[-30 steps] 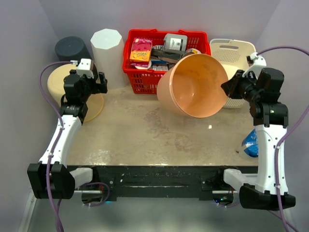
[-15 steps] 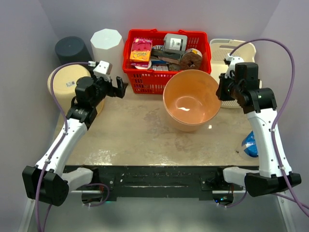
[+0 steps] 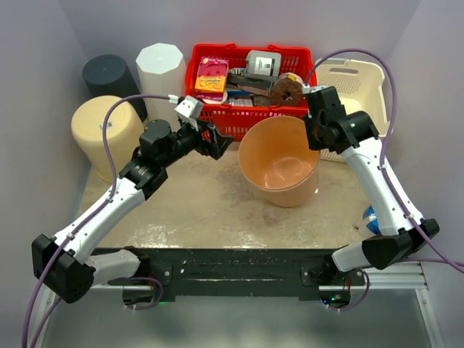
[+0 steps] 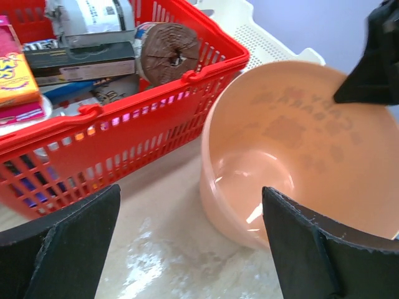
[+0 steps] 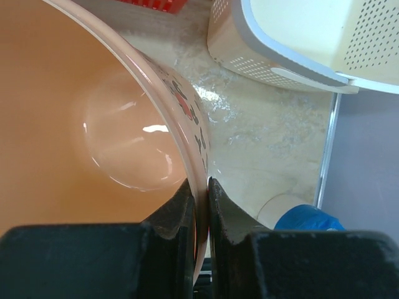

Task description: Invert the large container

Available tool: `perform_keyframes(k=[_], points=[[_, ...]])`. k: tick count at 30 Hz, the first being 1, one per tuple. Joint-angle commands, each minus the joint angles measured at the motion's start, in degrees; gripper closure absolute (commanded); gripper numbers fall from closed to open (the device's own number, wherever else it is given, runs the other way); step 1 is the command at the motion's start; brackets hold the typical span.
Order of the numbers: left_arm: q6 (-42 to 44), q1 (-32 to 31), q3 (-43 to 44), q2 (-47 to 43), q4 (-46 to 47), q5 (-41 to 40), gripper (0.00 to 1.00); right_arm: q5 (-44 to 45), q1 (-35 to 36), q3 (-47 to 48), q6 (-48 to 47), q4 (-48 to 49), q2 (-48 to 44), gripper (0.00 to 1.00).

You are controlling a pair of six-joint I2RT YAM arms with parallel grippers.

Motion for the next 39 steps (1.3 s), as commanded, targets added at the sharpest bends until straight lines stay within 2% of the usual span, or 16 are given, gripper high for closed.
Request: perform_keyframes(k=[1, 8, 12, 18, 21, 22, 24, 28, 32, 34, 35, 39], points=[[-3.08, -2.8, 3.49, 3.27, 2.95, 0.61, 0.0, 6.8, 2.91, 4.27, 2.63, -0.17, -0.09, 1.0], [-5.54, -4.92, 3.67, 7.06, 1.56, 0.43, 0.01, 8.3, 6.25, 5.5, 2.99, -0.34, 1.85, 1.0], [-6.94, -5.09, 3.23, 9.43, -0.12, -0.44, 0.06, 9.0, 7.66, 5.94, 3.08, -0.52, 2.81, 1.0], [-8.88, -5.18, 2.35, 12.95, -2.94, -0.53, 0.23, 9.53, 9.68, 5.85, 3.25, -0.08, 3.95, 1.0], [-9.41, -5.36, 1.03, 12.95, -2.76, -0.53, 0.4, 9.79, 10.74, 5.94, 3.25, 0.01, 4.83, 1.0], [-9.58, -5.45, 0.86, 12.95, -2.85, -0.71, 0.49, 9.88, 11.0, 6.03, 3.25, 0.01, 4.92, 1.0], [-9.67, -5.36, 0.33, 13.04, -3.29, -1.32, 0.54, 10.14, 11.97, 6.38, 3.34, 0.1, 5.54, 1.0], [-9.93, -5.36, -0.72, 13.91, -3.55, -2.64, 0.72, 9.09, 14.07, 6.91, 3.78, 0.71, 6.06, 1.0], [-10.02, -5.45, -2.3, 15.06, -3.55, -2.82, 0.87, 4.45, 15.4, 6.91, 4.3, 2.29, 5.72, 1.0], [-10.2, -5.45, -3.09, 15.41, -3.55, -3.52, 0.92, 1.81, 15.84, 6.3, 5.01, 4.31, 4.93, 0.97], [-10.2, -5.45, -3.97, 15.5, -3.55, -3.78, 0.93, 0.32, 15.93, 5.77, 5.18, 5.36, 4.31, 0.92], [-10.72, -5.45, -6.08, 15.94, -3.2, -5.45, 1.0, -6.89, 16.01, -0.45, 6.67, 13.6, 0.8, 0.83]])
